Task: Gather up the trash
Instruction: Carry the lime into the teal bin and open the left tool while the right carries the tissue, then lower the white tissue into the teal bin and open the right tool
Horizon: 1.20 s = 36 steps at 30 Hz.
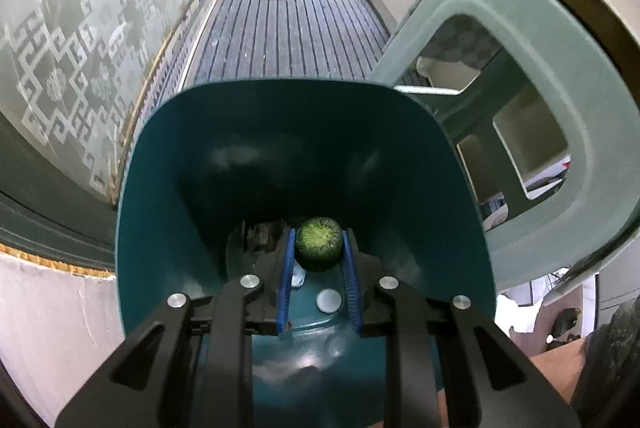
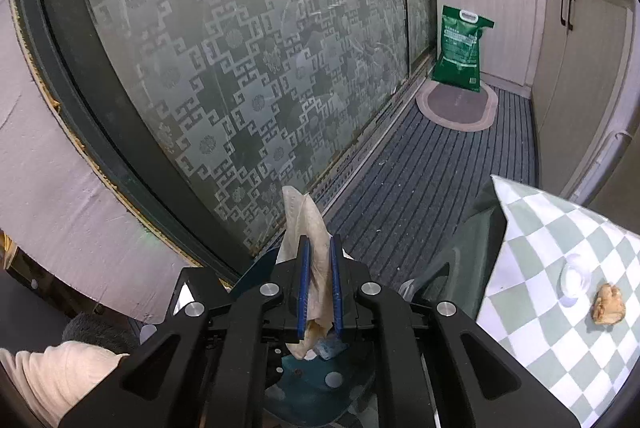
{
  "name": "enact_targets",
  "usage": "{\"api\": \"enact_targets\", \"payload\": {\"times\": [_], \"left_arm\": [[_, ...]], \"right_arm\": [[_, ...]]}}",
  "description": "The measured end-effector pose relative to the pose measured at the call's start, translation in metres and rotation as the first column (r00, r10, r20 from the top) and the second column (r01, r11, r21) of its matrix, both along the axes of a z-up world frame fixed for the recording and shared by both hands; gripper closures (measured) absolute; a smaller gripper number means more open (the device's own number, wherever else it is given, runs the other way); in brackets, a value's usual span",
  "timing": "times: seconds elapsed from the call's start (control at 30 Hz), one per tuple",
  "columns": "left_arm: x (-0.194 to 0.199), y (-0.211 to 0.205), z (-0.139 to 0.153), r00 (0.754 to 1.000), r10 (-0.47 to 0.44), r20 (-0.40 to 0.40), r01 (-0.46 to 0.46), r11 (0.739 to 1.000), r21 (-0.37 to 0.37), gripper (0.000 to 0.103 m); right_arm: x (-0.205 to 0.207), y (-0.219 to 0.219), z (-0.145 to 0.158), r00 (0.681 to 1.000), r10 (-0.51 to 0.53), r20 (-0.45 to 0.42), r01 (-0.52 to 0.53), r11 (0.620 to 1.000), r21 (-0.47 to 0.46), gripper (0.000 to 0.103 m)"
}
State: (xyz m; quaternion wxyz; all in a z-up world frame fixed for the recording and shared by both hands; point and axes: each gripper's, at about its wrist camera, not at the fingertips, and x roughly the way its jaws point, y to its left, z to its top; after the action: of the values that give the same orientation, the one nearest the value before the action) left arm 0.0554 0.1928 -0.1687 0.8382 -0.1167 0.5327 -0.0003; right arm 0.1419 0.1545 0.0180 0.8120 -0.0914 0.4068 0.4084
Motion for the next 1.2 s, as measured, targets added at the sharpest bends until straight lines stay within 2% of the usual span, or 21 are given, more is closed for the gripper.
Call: {"api": "enact_targets", "payload": {"times": [0.13,0.23,0.27,0.47,0.67,0.73,0.9,1.2], "left_arm": [[-0.001,0.004,-0.009,1.0,0.006,-0.03,-0.005,1.0,0.017,0.075],[-0.002,0.01,-0.007,1.0,0.015,-0.024,-0.015,1.0,0.007,0.07],[-0.002,0.011,-0.005,1.0,0.015,-0.019,-0.015,1.0,-0.001,0.064],[-0.007,0.019,0.02,0.997,0.019,0.07,-0.022,0.999,0.035,0.063],[-0.019,0.037,0.07,0.965,0.082,0.25,-0.09,0.996,0.022,0.063],[-0.023,0.044,0.084,0.948,0.118,0.294,-0.12,0.993,-0.014,0.063],[-0.03,0.054,0.107,0.921,0.16,0.356,-0.153,0.987,-0.048,0.066],[-0.03,0.055,0.134,0.897,0.153,0.416,-0.148,0.988,-0.045,0.074]], "right_arm": [[0.004,0.005,-0.011,1.0,-0.017,-0.025,0.017,1.0,-0.017,0.093],[0.005,0.009,-0.021,0.999,-0.021,-0.046,0.02,0.999,-0.028,0.093],[0.005,0.011,-0.024,0.999,-0.022,-0.047,0.02,0.999,-0.038,0.093],[0.004,0.022,-0.049,0.997,-0.023,-0.075,0.017,0.996,-0.083,0.093],[-0.003,0.035,-0.075,0.995,-0.014,-0.1,0.001,0.991,-0.132,0.093],[-0.006,0.039,-0.083,0.994,-0.011,-0.108,-0.005,0.989,-0.148,0.094],[-0.012,0.046,-0.105,0.992,-0.005,-0.13,-0.02,0.982,-0.188,0.094],[-0.023,0.055,-0.151,0.982,0.009,-0.186,-0.058,0.965,-0.256,0.093]]}}
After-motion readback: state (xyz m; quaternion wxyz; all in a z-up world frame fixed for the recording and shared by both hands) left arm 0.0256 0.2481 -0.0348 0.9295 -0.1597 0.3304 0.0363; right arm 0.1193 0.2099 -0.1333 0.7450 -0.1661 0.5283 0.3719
